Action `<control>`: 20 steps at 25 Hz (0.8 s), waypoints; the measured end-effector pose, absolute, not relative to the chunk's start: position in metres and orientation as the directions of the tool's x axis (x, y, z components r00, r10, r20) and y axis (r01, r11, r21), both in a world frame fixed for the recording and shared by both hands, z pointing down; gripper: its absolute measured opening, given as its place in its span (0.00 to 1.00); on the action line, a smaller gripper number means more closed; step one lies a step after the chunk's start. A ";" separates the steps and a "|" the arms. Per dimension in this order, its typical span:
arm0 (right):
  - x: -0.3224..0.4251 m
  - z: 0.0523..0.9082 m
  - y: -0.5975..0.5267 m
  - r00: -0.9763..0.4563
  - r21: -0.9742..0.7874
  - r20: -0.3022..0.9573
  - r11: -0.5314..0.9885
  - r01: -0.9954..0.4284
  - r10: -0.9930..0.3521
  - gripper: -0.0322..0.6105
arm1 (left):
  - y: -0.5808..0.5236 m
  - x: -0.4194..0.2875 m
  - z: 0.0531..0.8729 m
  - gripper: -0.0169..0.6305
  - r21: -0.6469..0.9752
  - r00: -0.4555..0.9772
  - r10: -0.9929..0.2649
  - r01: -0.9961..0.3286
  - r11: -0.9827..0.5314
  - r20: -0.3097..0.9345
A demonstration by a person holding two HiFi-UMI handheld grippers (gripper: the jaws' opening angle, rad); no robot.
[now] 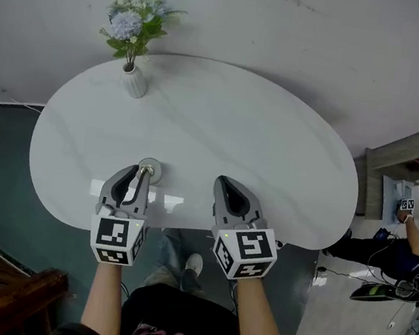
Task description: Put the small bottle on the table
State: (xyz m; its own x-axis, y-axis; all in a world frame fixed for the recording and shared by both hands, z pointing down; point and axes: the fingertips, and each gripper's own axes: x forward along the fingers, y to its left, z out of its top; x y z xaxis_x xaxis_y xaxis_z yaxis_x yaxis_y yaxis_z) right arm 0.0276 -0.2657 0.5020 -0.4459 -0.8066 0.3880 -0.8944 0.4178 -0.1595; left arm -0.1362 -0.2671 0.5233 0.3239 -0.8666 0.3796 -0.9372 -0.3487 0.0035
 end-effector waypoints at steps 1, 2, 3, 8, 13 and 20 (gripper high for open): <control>0.028 0.500 -0.265 -0.446 -0.160 0.385 0.418 -0.894 -0.808 0.16 | -0.266 -0.136 0.522 0.14 -0.001 0.322 -0.868 -0.937 -0.348 0.378; 0.028 0.498 -0.264 -0.446 -0.158 0.381 0.418 -0.894 -0.810 0.16 | -0.266 -0.136 0.520 0.13 -0.004 0.320 -0.870 -0.938 -0.347 0.376; 0.028 0.496 -0.263 -0.446 -0.157 0.378 0.419 -0.894 -0.811 0.16 | -0.265 -0.136 0.518 0.11 -0.007 0.317 -0.871 -0.939 -0.345 0.375; 0.028 0.487 -0.257 -0.447 -0.151 0.364 0.421 -0.894 -0.817 0.16 | -0.261 -0.138 0.510 0.08 -0.017 0.309 -0.878 -0.941 -0.339 0.366; 0.029 0.479 -0.252 -0.448 -0.142 0.350 0.426 -0.893 -0.823 0.16 | -0.255 -0.138 0.499 0.06 -0.027 0.306 -0.885 -0.942 -0.336 0.351; 0.028 0.464 -0.243 -0.459 -0.130 0.323 0.441 -0.888 -0.828 0.16 | -0.247 -0.138 0.484 0.05 -0.043 0.299 -0.894 -0.943 -0.331 0.333</control>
State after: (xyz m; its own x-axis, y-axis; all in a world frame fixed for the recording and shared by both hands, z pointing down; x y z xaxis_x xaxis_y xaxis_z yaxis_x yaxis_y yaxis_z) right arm 0.0281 -0.2428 0.4637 -0.4586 -0.8279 0.3230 -0.8880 0.4411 -0.1302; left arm -0.1379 -0.2474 0.4838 0.2987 -0.8943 0.3333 -0.9427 -0.3308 -0.0428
